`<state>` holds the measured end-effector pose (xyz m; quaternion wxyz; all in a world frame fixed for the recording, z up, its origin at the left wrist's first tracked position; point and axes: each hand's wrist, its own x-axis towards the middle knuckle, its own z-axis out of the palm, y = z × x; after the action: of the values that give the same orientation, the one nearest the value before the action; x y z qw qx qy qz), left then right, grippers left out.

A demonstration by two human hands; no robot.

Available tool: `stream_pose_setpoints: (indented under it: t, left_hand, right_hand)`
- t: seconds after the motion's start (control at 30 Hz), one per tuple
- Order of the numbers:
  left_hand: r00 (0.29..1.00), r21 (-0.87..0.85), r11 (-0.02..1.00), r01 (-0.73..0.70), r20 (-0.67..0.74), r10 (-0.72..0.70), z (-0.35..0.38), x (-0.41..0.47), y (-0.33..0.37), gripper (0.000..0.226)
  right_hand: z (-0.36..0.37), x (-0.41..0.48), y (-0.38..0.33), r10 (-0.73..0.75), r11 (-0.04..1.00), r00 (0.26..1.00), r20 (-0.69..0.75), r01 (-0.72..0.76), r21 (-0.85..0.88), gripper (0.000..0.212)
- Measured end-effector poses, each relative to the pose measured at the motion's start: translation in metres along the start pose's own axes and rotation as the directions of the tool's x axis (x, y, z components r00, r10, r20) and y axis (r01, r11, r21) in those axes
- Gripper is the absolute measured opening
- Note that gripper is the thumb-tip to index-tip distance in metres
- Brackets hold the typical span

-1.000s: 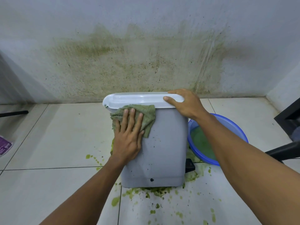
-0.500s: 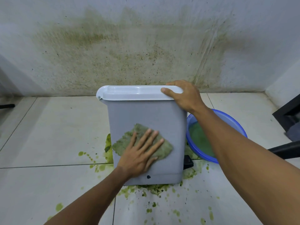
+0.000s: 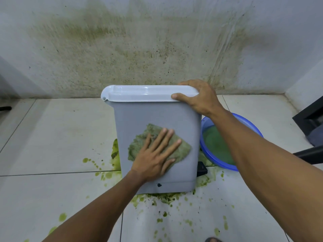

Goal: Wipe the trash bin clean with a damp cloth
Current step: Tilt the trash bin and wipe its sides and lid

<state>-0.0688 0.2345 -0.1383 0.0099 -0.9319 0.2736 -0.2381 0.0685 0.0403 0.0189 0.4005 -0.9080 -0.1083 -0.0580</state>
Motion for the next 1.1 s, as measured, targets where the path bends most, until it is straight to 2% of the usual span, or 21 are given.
stream_pose_setpoints:
  t: [0.07,0.1,0.17,0.23,0.3,0.37,0.43,0.5,0.6,0.67,0.7,0.77,0.83,0.87,0.93,1.0,1.1]
  left_hand:
    - [0.999,0.024,0.999,-0.045,0.021,0.045,-0.001,-0.018,-0.014,0.066]
    - [1.000,0.036,0.999,-0.018,0.017,0.018,-0.004,-0.023,-0.023,0.066]
    - [0.990,0.021,0.990,0.139,-0.033,-0.139,-0.010,-0.017,-0.038,0.064]
    - [0.928,-0.026,0.933,0.360,-0.089,-0.361,-0.017,0.007,-0.039,0.063]
    - [0.891,-0.051,0.896,0.442,-0.097,-0.444,-0.020,0.035,-0.024,0.064]
    - [0.948,-0.045,0.950,0.308,-0.074,-0.311,-0.013,0.045,-0.003,0.065]
    - [0.999,-0.040,0.998,0.053,-0.005,-0.054,-0.003,0.027,0.012,0.064]
    - [0.979,-0.015,0.983,-0.180,0.095,0.181,0.004,-0.014,0.013,0.064]
    - [0.906,0.054,0.917,-0.396,0.186,0.381,0.003,-0.072,-0.020,0.063]
    - [0.902,0.091,0.909,-0.407,0.194,0.385,-0.002,-0.082,-0.049,0.061]
    - [0.923,0.091,0.930,-0.357,0.185,0.337,-0.005,-0.077,-0.059,0.061]
    - [0.984,0.067,0.987,-0.145,0.116,0.136,-0.011,-0.050,-0.056,0.062]
    - [0.996,0.009,0.997,0.080,0.048,-0.081,-0.012,-0.020,-0.030,0.063]
    - [0.991,-0.026,0.991,0.130,0.042,-0.128,-0.008,-0.010,-0.012,0.064]
    - [0.996,-0.057,0.997,0.059,0.072,-0.054,0.003,-0.004,0.024,0.067]
    - [0.977,-0.049,0.988,-0.150,0.149,0.155,0.014,-0.022,0.046,0.071]
    - [0.871,-0.043,0.914,-0.403,0.289,0.398,0.012,-0.068,0.026,0.088]
  right_hand:
    - [0.001,-0.001,0.000,-0.009,1.000,1.000,-0.009,0.009,-0.004,0.052]
    - [0.001,-0.001,0.000,-0.009,1.000,1.000,-0.014,0.009,-0.005,0.054]
    - [0.001,-0.002,-0.001,-0.013,1.000,1.000,-0.022,0.013,-0.019,0.056]
    - [0.002,-0.002,-0.001,-0.016,0.999,1.000,-0.023,0.015,-0.032,0.058]
    - [0.002,-0.003,0.000,-0.010,1.000,1.000,-0.023,0.009,-0.024,0.059]
    - [0.003,-0.002,0.000,-0.008,1.000,1.000,-0.026,0.008,-0.009,0.057]
    - [0.003,-0.001,0.001,-0.004,1.000,1.000,-0.021,0.004,-0.001,0.056]
    - [0.002,-0.001,0.002,0.000,1.000,1.000,-0.019,0.000,-0.002,0.058]
    - [0.005,-0.001,0.004,0.005,1.000,0.999,-0.031,-0.005,0.015,0.060]
    - [0.007,0.000,0.005,0.003,1.000,0.999,-0.038,-0.003,0.014,0.065]
    - [0.007,0.001,0.005,0.004,1.000,0.999,-0.040,-0.004,0.010,0.066]
    - [0.007,0.003,0.005,0.007,1.000,0.999,-0.043,-0.007,0.004,0.065]
    - [0.008,0.003,0.004,0.002,1.000,0.999,-0.046,-0.002,0.009,0.062]
    - [0.008,0.003,0.003,-0.002,1.000,0.999,-0.045,0.003,0.011,0.060]
    - [0.008,0.002,0.003,-0.006,1.000,0.999,-0.048,0.007,0.015,0.059]
    - [0.006,0.000,0.004,0.001,1.000,0.999,-0.050,0.000,0.025,0.061]
    - [0.005,-0.001,0.004,0.003,1.000,0.999,-0.043,-0.002,0.028,0.061]
